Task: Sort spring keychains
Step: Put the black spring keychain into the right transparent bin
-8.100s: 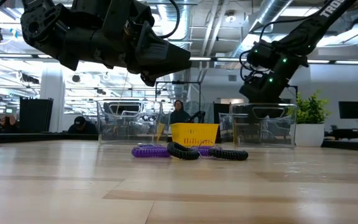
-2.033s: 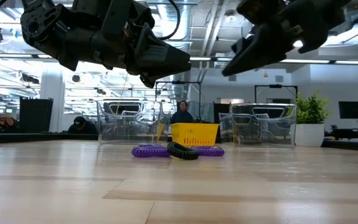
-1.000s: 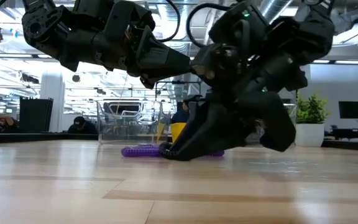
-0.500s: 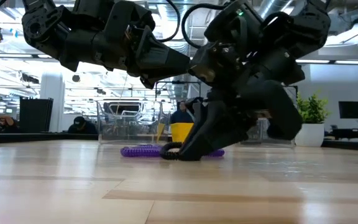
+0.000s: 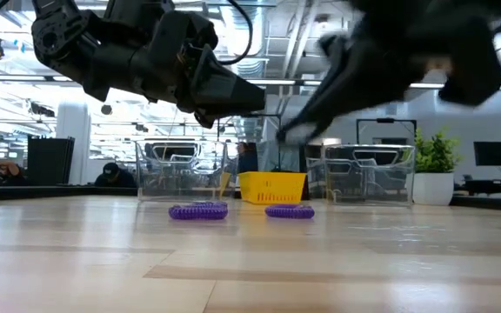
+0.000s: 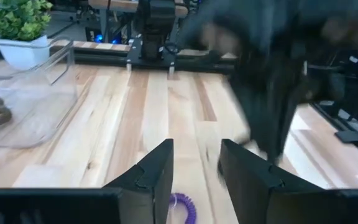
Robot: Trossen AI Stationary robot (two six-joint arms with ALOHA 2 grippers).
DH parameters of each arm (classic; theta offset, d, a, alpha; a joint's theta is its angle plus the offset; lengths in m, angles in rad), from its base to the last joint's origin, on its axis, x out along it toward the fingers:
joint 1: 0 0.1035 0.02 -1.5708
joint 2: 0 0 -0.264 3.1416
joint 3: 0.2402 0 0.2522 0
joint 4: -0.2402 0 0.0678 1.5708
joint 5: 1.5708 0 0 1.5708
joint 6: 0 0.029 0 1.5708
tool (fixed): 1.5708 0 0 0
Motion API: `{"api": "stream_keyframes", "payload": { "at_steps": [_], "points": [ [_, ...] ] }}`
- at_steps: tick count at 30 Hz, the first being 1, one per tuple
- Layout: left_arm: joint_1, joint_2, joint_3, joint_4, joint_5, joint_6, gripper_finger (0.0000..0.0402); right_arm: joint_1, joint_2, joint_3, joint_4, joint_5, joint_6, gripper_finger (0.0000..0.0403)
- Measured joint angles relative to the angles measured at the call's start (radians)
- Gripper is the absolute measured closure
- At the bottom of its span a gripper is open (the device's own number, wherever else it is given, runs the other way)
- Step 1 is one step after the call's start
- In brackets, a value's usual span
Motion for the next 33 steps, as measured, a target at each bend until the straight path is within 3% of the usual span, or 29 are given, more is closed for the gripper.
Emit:
{"api": "stream_keyframes", "payload": {
  "at_steps": [8,11,14,18,25,30,33],
  "points": [
    [0.048,0.000,0.000,-0.081,0.000,-0.008,0.0271,0.008,-0.205,0.000,-0.343,0.409,0.131,0.0394],
    [0.064,0.000,0.000,-0.115,-0.001,-0.022,0.0271,-0.060,-0.292,0.001,-0.484,0.454,0.185,0.0395],
    [0.068,0.000,0.000,-0.136,-0.001,-0.053,0.0271,-0.183,-0.377,0.001,-0.595,0.430,0.231,0.0397],
    [0.068,0.000,0.000,-0.133,-0.001,-0.056,0.0271,-0.409,-0.461,0.002,-0.659,0.324,0.239,0.0394],
    [0.068,0.000,0.000,-0.131,-0.017,-0.056,0.0271,-0.790,-0.462,0.002,-0.644,0.137,0.235,0.0390],
    [0.068,0.000,0.000,-0.131,-0.056,-0.085,0.0271,-0.921,-0.381,0.003,-0.586,-0.032,0.216,0.0365],
    [0.068,0.000,0.000,-0.131,-0.064,-0.108,0.0271,-0.946,-0.328,0.003,-0.544,-0.063,0.208,0.0341]
  ]
}}
